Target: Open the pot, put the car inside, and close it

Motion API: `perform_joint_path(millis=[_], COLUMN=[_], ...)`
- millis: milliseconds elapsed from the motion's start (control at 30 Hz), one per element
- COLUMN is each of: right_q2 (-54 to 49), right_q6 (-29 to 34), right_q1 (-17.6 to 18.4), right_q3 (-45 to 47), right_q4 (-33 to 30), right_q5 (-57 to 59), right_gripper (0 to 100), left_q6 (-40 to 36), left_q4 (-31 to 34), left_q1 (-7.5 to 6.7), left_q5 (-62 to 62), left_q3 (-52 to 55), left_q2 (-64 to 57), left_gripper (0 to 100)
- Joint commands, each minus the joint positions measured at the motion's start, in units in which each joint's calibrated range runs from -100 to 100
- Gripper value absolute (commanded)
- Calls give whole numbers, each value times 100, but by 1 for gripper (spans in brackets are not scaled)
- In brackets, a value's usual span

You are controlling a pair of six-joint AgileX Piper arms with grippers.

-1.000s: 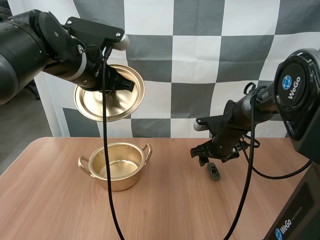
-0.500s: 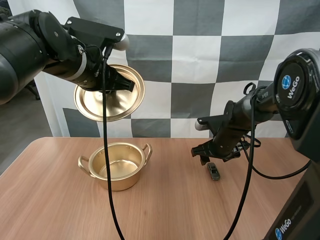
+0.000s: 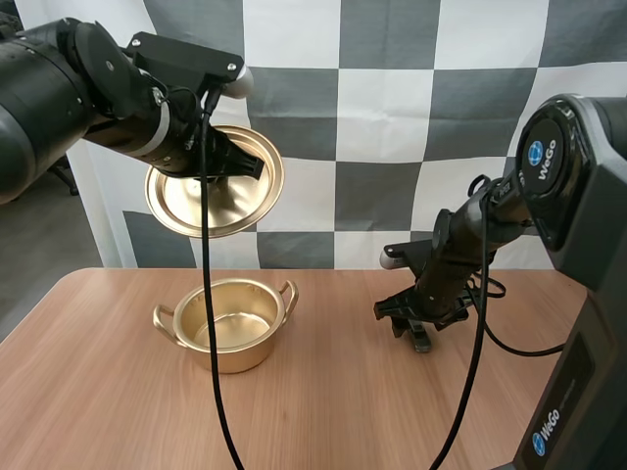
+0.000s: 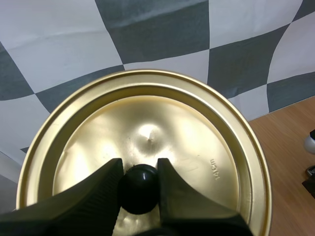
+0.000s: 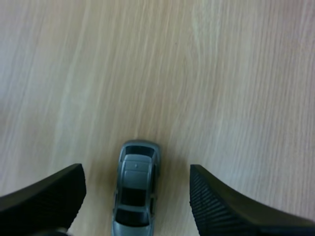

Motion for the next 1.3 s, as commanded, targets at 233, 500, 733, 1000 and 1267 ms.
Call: perform_joint_path(millis=[233, 500, 733, 1000, 1267], right_q2=[-5, -5, -468, -1346, -1460], right_q6=[47, 47, -62, -235, -76], right_q1=[-1, -1, 49, 750, 1842], right_q3=[3, 3, -410, -1192, -1931], right_q4=[-15, -98, -98, -98, -98], right_q5=[90, 90, 495, 1236, 1586], right_gripper=[38, 0, 0, 0, 0], left_q6=[3, 12, 12, -7, -465], left_q4=[-1, -1, 36, 110, 711], left_q1=[-2, -2, -2, -2, 6], left_q5=[53, 70, 550, 1213, 1910], left_q3=[-8, -34, -832, -2334, -3616], left_q2=[3, 3, -309, -1008, -1108], left_gripper=[0, 0, 0, 0, 0])
